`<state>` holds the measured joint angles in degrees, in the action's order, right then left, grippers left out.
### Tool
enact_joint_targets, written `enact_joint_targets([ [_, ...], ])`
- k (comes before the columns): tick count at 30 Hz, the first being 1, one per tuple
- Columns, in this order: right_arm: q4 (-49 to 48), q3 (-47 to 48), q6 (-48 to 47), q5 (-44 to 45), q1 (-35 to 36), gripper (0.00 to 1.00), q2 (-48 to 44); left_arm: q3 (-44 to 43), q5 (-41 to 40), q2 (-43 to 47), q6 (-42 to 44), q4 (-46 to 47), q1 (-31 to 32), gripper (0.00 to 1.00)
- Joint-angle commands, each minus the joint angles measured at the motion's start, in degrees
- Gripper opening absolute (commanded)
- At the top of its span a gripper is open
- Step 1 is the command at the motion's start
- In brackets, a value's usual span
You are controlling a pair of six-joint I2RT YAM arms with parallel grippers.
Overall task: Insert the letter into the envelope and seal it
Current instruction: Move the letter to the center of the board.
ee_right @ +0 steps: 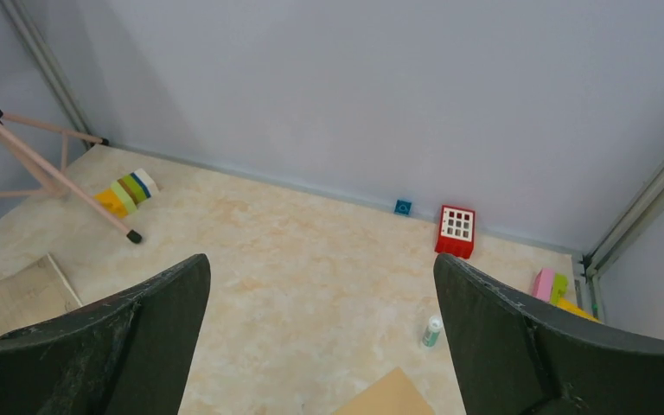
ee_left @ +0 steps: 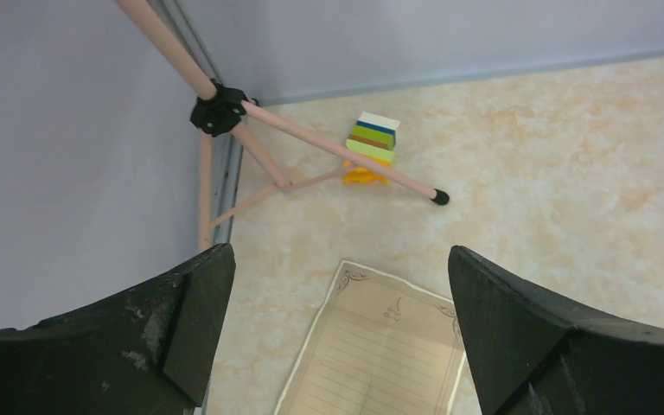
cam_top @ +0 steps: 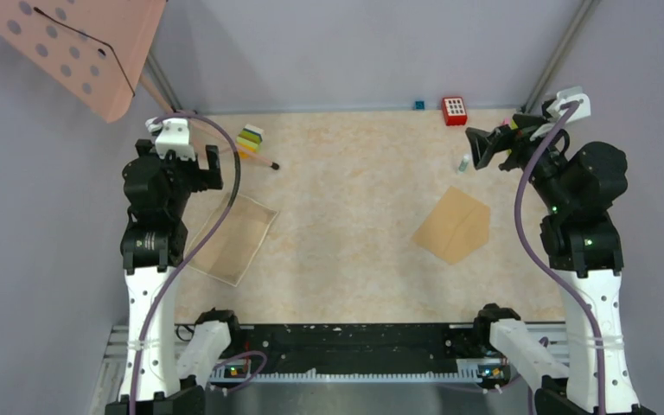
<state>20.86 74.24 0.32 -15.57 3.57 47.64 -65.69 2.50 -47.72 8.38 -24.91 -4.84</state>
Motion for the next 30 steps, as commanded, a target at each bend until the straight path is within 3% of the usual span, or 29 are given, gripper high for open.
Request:
enact_joint_targets([
  [1,-1.9,-0.4,1.9,-0.3,-0.1,0.99,-0.1,0.0,6.6,-0.4,0.8,1.1,-0.2,0.99],
  [12,-5.1,-9.1,-5.4,-8.8,0.1,0.99,0.6,3.4,16.9,-2.2,3.8,0.2,-0.3,0.99],
  [21,-10.8,-16.3,-4.8,-9.7,0.9,0.99,3.0,6.1,17.2,-6.8,8.2,-3.8,-0.1,0.99],
  [30,-14.2,-19.7,-3.3,-11.4,2.1,0.98,6.6,13.3,14.6,-8.0,6.9,0.6,0.0,0.99],
])
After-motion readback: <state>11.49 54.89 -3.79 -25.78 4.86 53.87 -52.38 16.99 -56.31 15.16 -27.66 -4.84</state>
